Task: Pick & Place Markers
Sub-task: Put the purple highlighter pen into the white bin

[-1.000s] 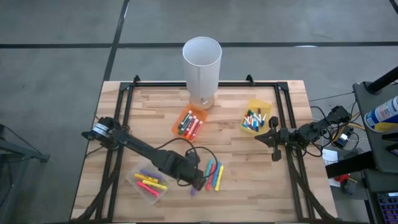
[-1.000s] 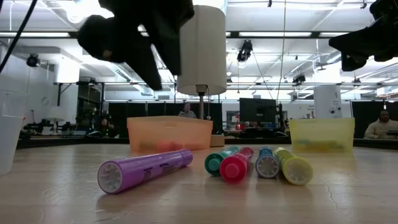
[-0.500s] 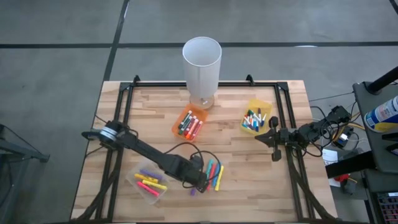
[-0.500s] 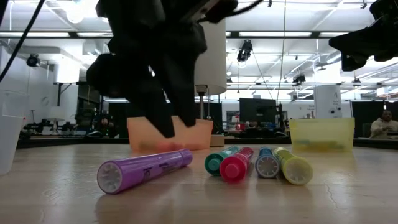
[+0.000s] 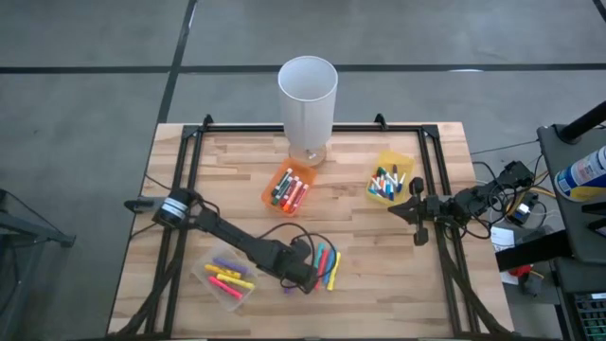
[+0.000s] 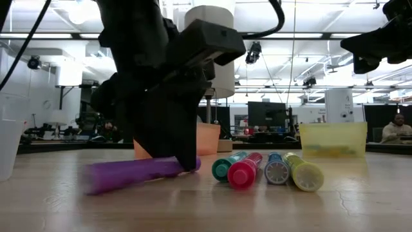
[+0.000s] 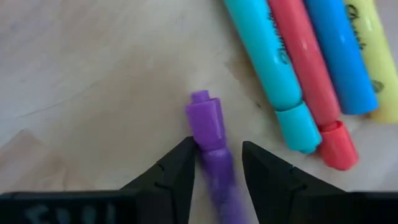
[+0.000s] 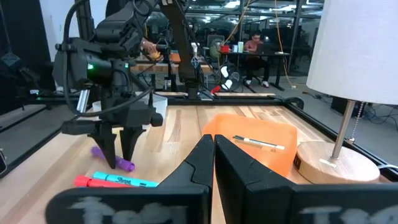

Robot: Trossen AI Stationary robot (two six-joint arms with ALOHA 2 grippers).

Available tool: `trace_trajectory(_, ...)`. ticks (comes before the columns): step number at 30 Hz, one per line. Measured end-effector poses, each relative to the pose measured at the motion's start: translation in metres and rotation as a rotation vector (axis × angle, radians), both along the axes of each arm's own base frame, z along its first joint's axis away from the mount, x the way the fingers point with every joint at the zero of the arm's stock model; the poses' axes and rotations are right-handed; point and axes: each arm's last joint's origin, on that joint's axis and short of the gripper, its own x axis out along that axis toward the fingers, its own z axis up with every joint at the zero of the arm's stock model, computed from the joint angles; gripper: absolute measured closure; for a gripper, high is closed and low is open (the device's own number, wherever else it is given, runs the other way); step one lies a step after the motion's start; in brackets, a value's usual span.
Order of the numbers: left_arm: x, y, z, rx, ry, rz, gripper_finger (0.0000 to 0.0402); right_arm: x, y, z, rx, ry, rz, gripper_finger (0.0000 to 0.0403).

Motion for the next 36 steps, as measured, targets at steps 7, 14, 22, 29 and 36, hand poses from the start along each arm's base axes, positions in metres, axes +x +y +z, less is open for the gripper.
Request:
trace_trajectory(7,-0.001,0.0,-0.006,0.03,0.036,-0.064,0.0267,0.0,0.0,0.0,0.0,0.0,0.0,0.0394)
trace_trajectory(14,-0.002,0.001,-0.003,0.042,0.043,-0.092,0.0337,0.0,0.0,0.0,0.0,0.0,0.0,0.0394)
trace_trajectory(22,0.002,0.001,0.014,0.057,0.027,-0.166,0.0353,0.0,0.0,0.0,0.0,0.0,0.0,0.0394)
trace_trajectory(29,-0.011,0.001,0.06,0.12,0.13,-0.186,0.0353,0.0,0.0,0.0,0.0,0.0,0.0,0.0394)
trace_trajectory(36,-0.05,-0.013,0.096,0.248,0.323,-0.432,0.0353,0.0,0.0,0.0,-0.001,0.001,0.0,0.0394)
